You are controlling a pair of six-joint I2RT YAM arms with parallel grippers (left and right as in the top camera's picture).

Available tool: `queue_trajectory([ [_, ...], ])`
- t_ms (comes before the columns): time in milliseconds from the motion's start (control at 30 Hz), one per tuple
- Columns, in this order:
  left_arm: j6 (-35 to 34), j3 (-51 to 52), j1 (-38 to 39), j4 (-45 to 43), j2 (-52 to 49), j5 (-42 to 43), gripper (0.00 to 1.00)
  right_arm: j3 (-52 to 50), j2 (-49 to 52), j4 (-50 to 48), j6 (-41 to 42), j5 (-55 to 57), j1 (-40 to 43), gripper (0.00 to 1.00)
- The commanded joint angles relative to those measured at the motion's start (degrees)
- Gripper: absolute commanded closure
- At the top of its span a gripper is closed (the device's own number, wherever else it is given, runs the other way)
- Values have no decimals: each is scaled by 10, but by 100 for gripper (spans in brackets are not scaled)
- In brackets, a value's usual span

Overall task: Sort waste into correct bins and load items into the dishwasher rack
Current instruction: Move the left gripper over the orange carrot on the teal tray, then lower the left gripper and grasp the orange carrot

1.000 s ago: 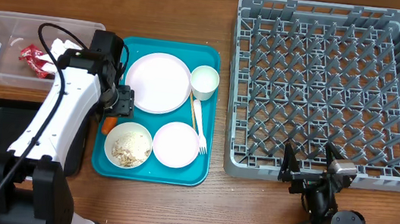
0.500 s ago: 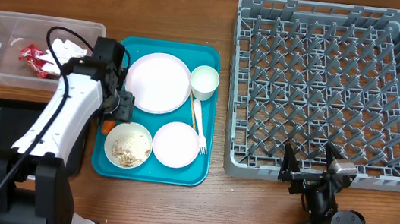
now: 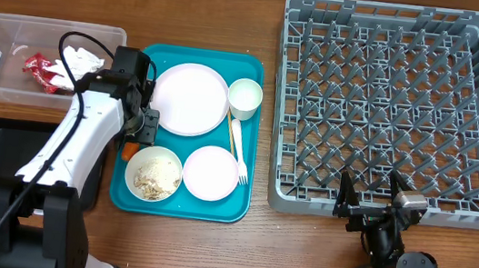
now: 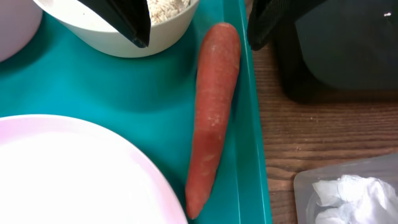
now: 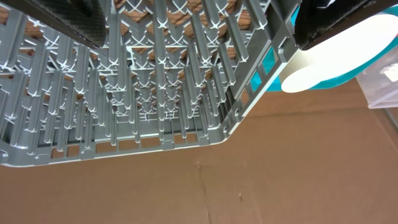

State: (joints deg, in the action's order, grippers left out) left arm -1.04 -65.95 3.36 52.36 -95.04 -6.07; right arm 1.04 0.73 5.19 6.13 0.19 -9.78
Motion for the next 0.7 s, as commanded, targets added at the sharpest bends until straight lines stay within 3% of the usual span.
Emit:
queue_trajectory([
  [0, 13, 12, 0, -10, -4, -18, 48, -6, -5, -4, -2, -3, 2, 0],
  [667, 24, 29, -1, -70, -66, -21, 49, -6, -5, -4, -2, -3, 2, 0],
])
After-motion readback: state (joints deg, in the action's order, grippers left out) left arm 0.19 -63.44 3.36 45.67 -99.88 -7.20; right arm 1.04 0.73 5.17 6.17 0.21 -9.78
